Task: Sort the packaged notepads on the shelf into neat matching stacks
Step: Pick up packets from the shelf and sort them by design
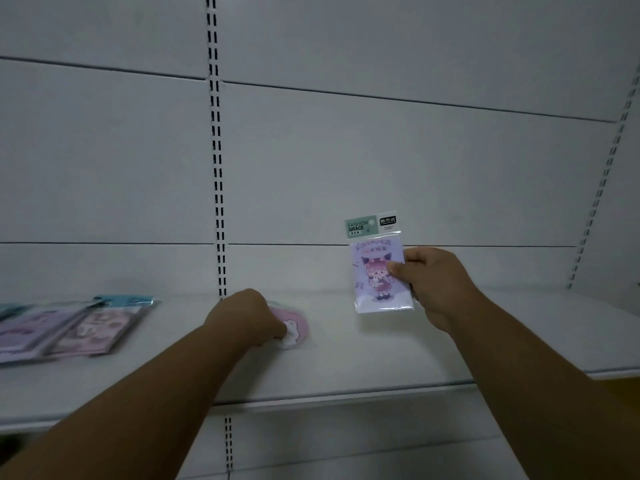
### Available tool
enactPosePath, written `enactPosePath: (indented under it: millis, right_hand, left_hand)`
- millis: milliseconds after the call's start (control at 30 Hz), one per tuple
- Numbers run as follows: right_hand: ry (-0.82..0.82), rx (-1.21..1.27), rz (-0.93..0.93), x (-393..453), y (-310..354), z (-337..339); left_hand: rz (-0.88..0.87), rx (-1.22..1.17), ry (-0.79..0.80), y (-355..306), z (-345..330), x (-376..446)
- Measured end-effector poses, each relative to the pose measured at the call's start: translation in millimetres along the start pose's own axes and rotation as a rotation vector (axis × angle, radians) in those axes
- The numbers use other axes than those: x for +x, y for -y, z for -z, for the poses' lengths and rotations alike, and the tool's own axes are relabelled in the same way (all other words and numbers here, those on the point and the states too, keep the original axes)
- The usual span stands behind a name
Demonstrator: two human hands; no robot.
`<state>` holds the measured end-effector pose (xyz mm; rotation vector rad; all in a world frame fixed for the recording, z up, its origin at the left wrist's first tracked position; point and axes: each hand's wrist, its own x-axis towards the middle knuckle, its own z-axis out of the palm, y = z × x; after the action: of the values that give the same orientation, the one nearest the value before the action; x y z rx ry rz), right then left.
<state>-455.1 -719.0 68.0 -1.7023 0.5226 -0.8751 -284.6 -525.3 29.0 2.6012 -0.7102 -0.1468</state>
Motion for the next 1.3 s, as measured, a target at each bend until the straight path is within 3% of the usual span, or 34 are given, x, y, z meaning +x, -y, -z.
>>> enactPosePath:
  millis: [267,400,467,567,633,700,800,933,1133,1300]
  right_hand:
    - [0.096,0.025,-0.013,29,-21,42]
    - [0.125,0.037,-0.022,36,-32,54]
    - [0.131,0.024,-0.033,38,-38,56]
    - [0.141,0.019,-0.056,42,-44,61]
    - [0.144,-0.010,-0.072,43,-47,68]
    - [0.107,-0.117,-0.087,45,-53,77]
    - [0.063,-0.465,-0.089,54,-71,88]
    - [0.125,-0.865,-0.042,60,-89,87]
    - [0.138,-1.050,0.048,62,-95,81]
    - [0.094,-1.072,0.334,57,-65,64]
  left_hand:
    - [0.067,0.341,0.082,-23,5,-3]
    - [-0.016,0.390,-0.102,-45,0,-1]
    - [-0.136,0.071,-0.158,-71,-9,0]
    - [-0.215,-0.675,-0.009,-122,-30,2]
    - [-0.203,-0.872,0.004,-147,-47,9]
    - [-0.170,-0.903,-0.001,-165,-63,20]
    - [-0.110,-0.819,0.076,-182,-85,33]
    - [-0.020,-0.602,0.116,-190,-107,49]
    - [-0.069,-0.043,-0.107,-193,-120,58]
    - [-0.105,0.112,-0.262,-179,-108,47]
